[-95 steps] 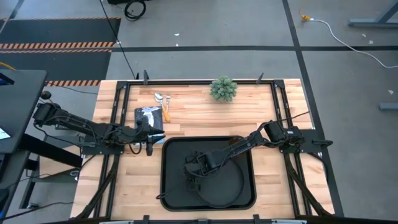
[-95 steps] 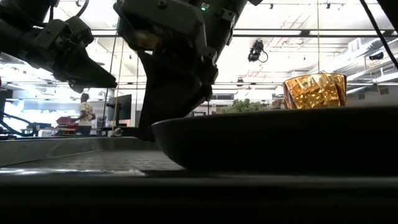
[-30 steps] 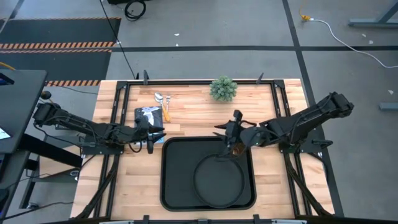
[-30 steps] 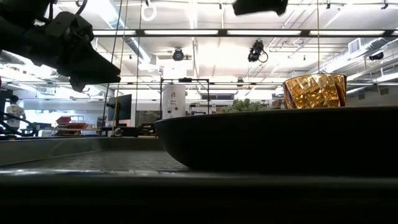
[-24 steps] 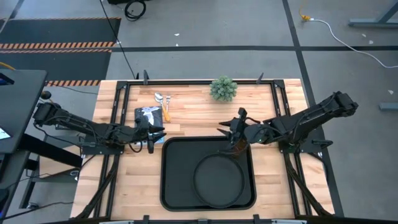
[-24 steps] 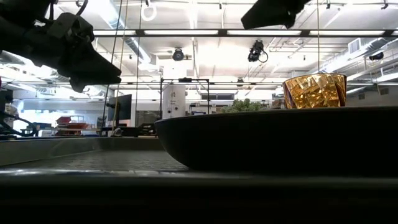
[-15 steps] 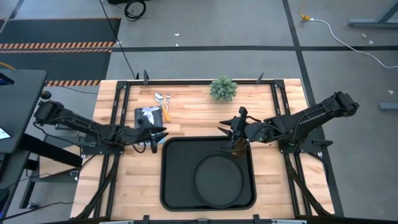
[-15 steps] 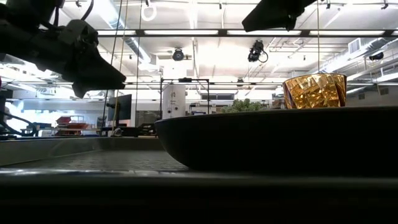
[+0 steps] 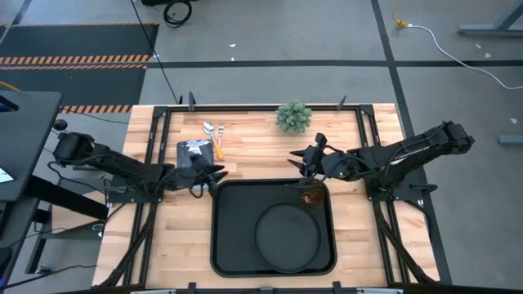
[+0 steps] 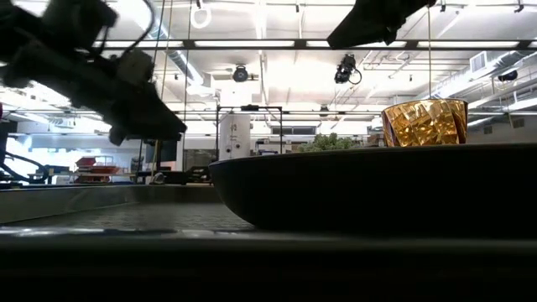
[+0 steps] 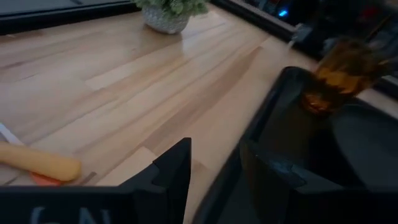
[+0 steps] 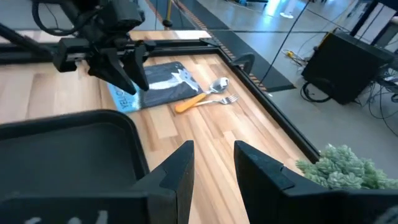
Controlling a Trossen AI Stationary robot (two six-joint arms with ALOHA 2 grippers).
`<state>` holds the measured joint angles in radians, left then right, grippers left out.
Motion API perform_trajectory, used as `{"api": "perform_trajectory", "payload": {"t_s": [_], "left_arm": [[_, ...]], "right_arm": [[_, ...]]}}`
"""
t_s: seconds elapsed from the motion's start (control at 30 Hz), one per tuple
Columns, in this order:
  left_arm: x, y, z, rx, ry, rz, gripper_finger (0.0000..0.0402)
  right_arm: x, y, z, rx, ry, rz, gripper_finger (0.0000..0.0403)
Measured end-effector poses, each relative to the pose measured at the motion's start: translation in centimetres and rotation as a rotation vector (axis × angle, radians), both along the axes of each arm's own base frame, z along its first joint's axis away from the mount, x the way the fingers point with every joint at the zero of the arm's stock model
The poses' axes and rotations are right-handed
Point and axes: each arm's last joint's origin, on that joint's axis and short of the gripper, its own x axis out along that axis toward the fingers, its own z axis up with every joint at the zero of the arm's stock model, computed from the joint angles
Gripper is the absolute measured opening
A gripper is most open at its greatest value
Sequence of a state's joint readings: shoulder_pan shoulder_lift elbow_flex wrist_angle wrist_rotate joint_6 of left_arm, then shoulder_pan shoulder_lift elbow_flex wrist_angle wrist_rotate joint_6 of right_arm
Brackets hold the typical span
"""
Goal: Pick and place plate/cup/fork/spoon on tray
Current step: Put the orange fork on the black tray to the left of the black plate
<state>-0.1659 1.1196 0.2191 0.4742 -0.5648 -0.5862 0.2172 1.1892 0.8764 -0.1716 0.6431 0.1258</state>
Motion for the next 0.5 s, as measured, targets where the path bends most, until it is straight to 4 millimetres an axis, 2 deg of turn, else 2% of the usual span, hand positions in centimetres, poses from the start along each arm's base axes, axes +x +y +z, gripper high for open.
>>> {"api": "perform_trajectory", "payload": {"t_s": [0.23, 0.5], "left_arm": [[3.4, 1.4, 1.0, 0.024, 0.149, 0.081, 0.0149], [3.6, 4.2, 0.7, -0.042, 0.203, 0.129, 0.0134]], "right_arm": [[0.2, -0.8, -0.1, -0.014, 0.031, 0.034, 0.0121], [0.3, -0.8, 0.0, -0.051, 0.034, 0.057, 0.0121]]}}
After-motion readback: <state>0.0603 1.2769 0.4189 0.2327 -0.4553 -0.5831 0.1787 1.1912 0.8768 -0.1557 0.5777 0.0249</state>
